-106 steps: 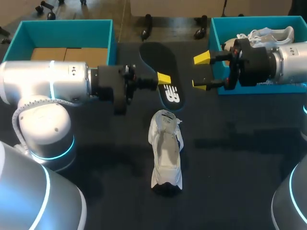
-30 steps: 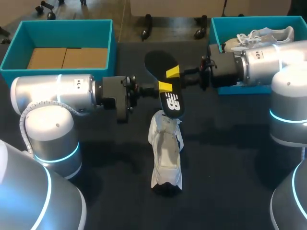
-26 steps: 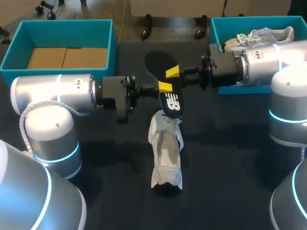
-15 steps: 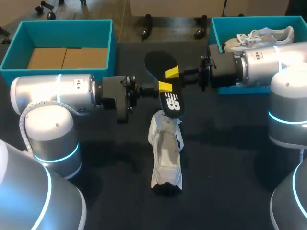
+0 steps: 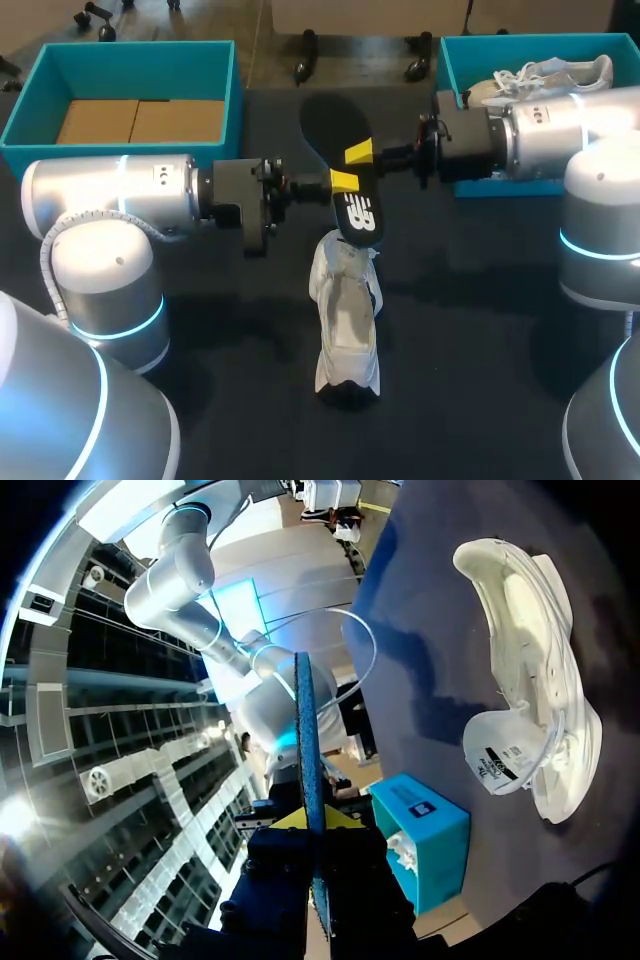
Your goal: Take the shoe out of the shoebox, open the shoe tongue, remove and reinsert the insole, then place the shoe into the shoebox
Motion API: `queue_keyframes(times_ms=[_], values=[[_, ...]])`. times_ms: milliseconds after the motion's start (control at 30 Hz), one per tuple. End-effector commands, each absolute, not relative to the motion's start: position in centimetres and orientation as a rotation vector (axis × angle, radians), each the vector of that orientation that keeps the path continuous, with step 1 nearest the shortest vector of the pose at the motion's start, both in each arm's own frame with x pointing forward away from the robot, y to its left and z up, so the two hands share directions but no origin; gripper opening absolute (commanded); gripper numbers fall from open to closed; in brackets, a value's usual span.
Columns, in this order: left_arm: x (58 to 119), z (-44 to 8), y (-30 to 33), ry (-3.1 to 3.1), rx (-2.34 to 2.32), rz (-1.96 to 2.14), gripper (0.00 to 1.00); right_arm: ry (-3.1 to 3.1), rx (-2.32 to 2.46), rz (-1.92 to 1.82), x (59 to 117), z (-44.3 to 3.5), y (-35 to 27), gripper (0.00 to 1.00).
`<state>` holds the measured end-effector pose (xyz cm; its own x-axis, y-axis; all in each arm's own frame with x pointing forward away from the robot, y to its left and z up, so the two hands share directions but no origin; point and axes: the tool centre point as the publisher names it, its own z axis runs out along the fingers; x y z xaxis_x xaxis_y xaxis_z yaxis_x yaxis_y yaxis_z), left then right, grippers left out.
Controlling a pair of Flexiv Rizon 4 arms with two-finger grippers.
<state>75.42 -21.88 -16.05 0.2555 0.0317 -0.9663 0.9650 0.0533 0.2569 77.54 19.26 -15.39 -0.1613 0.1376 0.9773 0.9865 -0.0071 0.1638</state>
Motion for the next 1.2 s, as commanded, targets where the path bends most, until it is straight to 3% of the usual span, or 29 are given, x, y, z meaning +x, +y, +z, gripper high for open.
queue_keyframes(times_ms=[33,233,300,333,1200], values=[[75.4,-16.2,-22.0,1.056,1.294,-0.962,0.0,-1.426,-1.242,-1.269,77.7,-15.5,19.5,0.0],[75.3,-16.2,-22.0,1.056,1.296,-0.962,0.0,-1.425,-1.24,-1.266,77.7,-15.5,19.5,0.0],[75.3,-16.1,-22.0,1.056,1.299,-0.964,0.6,-1.425,-1.237,-1.266,77.7,-15.5,19.6,0.0],[75.3,-16.0,-22.0,1.056,1.299,-0.966,1.0,-1.426,-1.236,-1.265,77.7,-15.5,19.6,0.0],[77.4,-14.5,-12.2,1.318,1.443,-0.845,1.0,-1.392,-1.224,-1.245,77.3,-18.4,19.8,0.0]])
